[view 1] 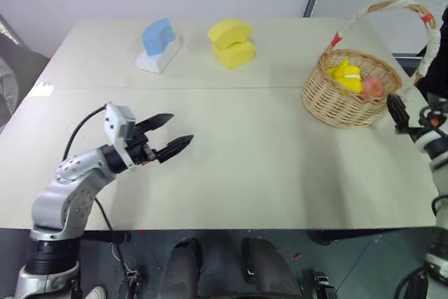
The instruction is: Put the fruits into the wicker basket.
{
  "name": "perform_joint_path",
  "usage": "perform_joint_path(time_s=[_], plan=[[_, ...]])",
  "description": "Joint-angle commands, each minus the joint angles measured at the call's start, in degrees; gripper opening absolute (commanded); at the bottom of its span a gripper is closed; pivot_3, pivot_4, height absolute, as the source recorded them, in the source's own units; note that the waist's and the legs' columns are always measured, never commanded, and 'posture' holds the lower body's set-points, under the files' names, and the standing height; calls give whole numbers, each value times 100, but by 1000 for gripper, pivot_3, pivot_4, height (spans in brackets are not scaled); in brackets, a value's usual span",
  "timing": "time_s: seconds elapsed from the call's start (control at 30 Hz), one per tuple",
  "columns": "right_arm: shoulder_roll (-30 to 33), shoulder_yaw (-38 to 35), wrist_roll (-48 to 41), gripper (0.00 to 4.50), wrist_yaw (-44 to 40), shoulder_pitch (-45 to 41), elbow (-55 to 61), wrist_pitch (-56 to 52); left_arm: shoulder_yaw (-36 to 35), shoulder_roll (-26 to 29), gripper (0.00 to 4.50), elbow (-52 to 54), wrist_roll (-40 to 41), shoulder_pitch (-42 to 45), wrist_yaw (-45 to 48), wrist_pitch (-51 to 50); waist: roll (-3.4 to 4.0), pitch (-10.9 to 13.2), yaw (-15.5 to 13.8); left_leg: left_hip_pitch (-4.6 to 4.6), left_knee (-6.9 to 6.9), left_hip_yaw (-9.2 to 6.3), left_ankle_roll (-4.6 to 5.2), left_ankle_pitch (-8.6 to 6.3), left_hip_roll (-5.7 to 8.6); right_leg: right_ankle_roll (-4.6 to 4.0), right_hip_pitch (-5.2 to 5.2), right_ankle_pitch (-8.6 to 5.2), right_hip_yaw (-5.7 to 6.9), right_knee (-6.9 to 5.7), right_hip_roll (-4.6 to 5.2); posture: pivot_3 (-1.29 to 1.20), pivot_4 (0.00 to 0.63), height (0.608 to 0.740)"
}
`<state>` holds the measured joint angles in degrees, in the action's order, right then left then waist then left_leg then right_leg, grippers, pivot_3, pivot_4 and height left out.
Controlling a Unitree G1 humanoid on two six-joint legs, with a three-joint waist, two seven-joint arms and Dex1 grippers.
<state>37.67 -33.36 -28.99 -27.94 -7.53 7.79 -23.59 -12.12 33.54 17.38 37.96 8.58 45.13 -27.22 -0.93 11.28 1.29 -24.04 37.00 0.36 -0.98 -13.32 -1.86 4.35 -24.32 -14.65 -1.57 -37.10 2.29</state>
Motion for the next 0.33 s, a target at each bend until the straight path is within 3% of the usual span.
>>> perform_joint_path(time_s=[0.03, 0.13, 0.33], plan=[[215, 658, -446, 4463, -1076, 431, 1060, -63, -406, 81, 4500, -107, -79, -235, -310, -40, 1, -1, 20, 8, 0, 0, 0, 0, -2, -3, 5, 1, 0, -1, -1, 0, 150, 740], [245, 1173, -628, 4463, -1567, 611, 1455, -159, -389, 80, 4500, -137, -325, -425, -570, -26, 1, -1, 16, 29, -1, -2, 0, 0, -9, 2, 23, -4, 0, -1, -6, 0, 150, 740], [68, 2033, -182, 4463, -1757, 51, 957, 163, -516, -128, 4500, 63, -386, -821, -831, 147, -3, -1, -39, 22, 0, 7, -1, -1, -4, -9, 23, 1, 0, 11, 12, 0, 150, 740]])
